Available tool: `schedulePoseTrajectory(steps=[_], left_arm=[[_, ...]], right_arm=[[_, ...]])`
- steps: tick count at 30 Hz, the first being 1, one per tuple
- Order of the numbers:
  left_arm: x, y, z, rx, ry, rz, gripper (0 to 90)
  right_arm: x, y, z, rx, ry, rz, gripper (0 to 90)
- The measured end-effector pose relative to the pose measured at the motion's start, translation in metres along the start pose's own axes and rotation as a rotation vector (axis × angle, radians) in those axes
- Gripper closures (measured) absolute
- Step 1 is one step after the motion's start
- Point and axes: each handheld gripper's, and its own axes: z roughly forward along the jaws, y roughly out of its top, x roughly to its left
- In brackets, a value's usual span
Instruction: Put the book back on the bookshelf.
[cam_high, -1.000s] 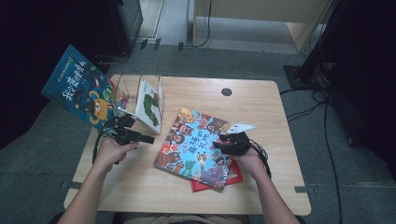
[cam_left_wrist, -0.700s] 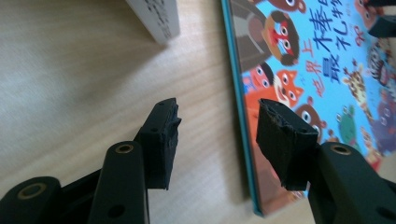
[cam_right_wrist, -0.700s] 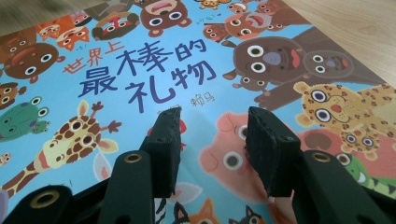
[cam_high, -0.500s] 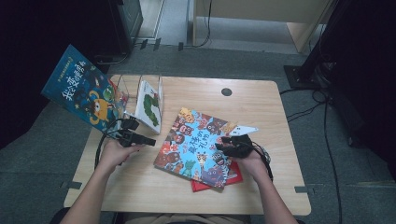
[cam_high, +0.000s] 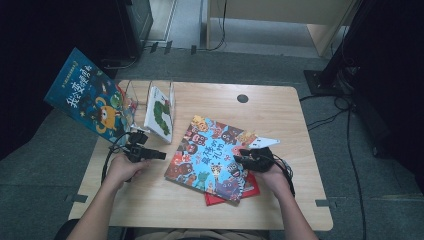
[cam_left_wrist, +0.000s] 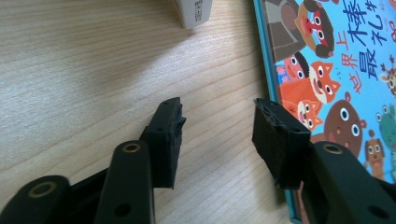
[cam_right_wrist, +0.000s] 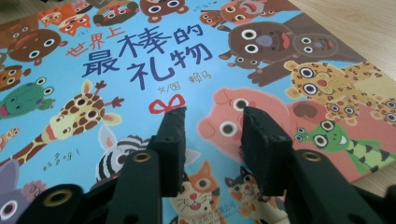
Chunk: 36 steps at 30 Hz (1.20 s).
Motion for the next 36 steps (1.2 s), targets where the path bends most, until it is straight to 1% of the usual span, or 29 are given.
schedulePoseTrajectory(steps=[3, 6, 8, 11, 12, 13, 14, 15, 16, 17, 18, 19, 20, 21, 22, 23, 24, 26, 28, 29, 30, 31, 32, 34, 35, 36], left_arm=[[-0.003, -0.001, 0.001, 0.001, 0.013, 0.035, 53.6], [-0.004, -0.001, 0.001, 0.001, 0.015, 0.034, 51.8], [-0.006, -0.001, 0.001, 0.001, 0.033, 0.036, 51.9], [-0.009, -0.003, 0.002, -0.006, 0.054, 0.041, 51.8], [-0.009, -0.004, 0.002, -0.009, 0.042, 0.038, 52.6], [-0.008, -0.005, 0.002, -0.008, 0.019, 0.028, 57.2], [-0.006, -0.005, 0.002, -0.001, -0.007, 0.012, 60.5], [-0.004, -0.004, 0.002, 0.011, -0.022, -0.011, 61.1], [-0.003, -0.002, 0.002, 0.022, -0.031, -0.038, 61.0], [-0.002, -0.001, 0.001, 0.032, -0.027, -0.044, 61.1], [-0.003, 0.001, 0.000, 0.036, 0.002, -0.037, 61.1], [-0.004, 0.002, -0.001, 0.037, 0.016, -0.019, 61.9], [-0.005, 0.002, -0.001, 0.032, 0.008, -0.011, 63.8], [-0.007, 0.003, -0.001, 0.038, 0.002, -0.014, 63.4], [-0.009, 0.005, 0.000, 0.046, 0.000, -0.012, 62.5], [-0.011, 0.006, 0.001, 0.053, 0.001, 0.004, 61.5], [-0.013, 0.007, 0.001, 0.054, -0.002, 0.009, 59.8], [-0.018, 0.010, 0.001, 0.052, -0.022, 0.003, 57.2], [-0.022, 0.012, 0.001, 0.055, -0.040, 0.016, 57.4], [-0.023, 0.013, 0.002, 0.058, -0.048, 0.018, 55.6], [-0.024, 0.014, 0.002, 0.061, -0.061, 0.020, 53.3], [-0.025, 0.015, 0.003, 0.055, -0.077, 0.010, 53.2], [-0.025, 0.016, 0.003, 0.056, -0.084, 0.012, 52.8], [-0.026, 0.018, 0.006, 0.060, -0.089, 0.019, 51.4], [-0.026, 0.019, 0.007, 0.062, -0.094, 0.015, 51.1], [-0.026, 0.020, 0.008, 0.065, -0.094, 0.023, 50.5]], right_arm=[[-0.001, -0.002, -0.003, 0.002, -0.002, 0.003, 66.7], [-0.001, -0.003, -0.005, 0.004, -0.002, 0.016, 72.1], [-0.002, -0.005, -0.007, 0.005, -0.005, 0.019, 75.9], [-0.004, -0.007, -0.010, 0.006, -0.005, 0.036, 80.0], [-0.004, -0.008, -0.011, 0.009, -0.007, 0.035, 81.2], [-0.004, -0.008, -0.012, 0.011, -0.008, 0.036, 82.7], [-0.005, -0.009, -0.013, 0.012, -0.008, 0.036, 84.5], [-0.005, -0.010, -0.014, 0.015, -0.012, 0.036, 85.9], [-0.005, -0.010, -0.015, 0.015, -0.016, 0.036, 87.2], [-0.006, -0.011, -0.016, 0.017, -0.018, 0.034, 88.0], [-0.006, -0.012, -0.017, 0.016, -0.024, 0.040, 89.0], [-0.008, -0.013, -0.018, 0.015, -0.026, 0.036, 89.5], [-0.008, -0.013, -0.019, 0.018, -0.034, 0.046, 89.9], [-0.009, -0.014, -0.020, 0.015, -0.033, 0.043, 90.0], [-0.009, -0.015, -0.021, 0.015, -0.037, 0.047, 90.0], [-0.010, -0.015, -0.022, 0.014, -0.040, 0.052, 90.0], [-0.010, -0.016, -0.022, 0.016, -0.042, 0.052, 90.0], [-0.010, -0.017, -0.024, 0.015, -0.042, 0.055, 90.0], [-0.011, -0.018, -0.025, 0.017, -0.048, 0.054, 90.0], [-0.011, -0.018, -0.026, 0.017, -0.049, 0.056, 90.0], [-0.011, -0.019, -0.027, 0.016, -0.051, 0.058, 90.0], [-0.011, -0.019, -0.027, 0.018, -0.054, 0.056, 90.0], [-0.012, -0.020, -0.028, 0.017, -0.054, 0.059, 90.0], [-0.012, -0.020, -0.029, 0.018, -0.059, 0.063, 90.0], [-0.012, -0.021, -0.029, 0.019, -0.062, 0.066, 89.8], [-0.012, -0.021, -0.030, 0.018, -0.063, 0.060, 89.7]])
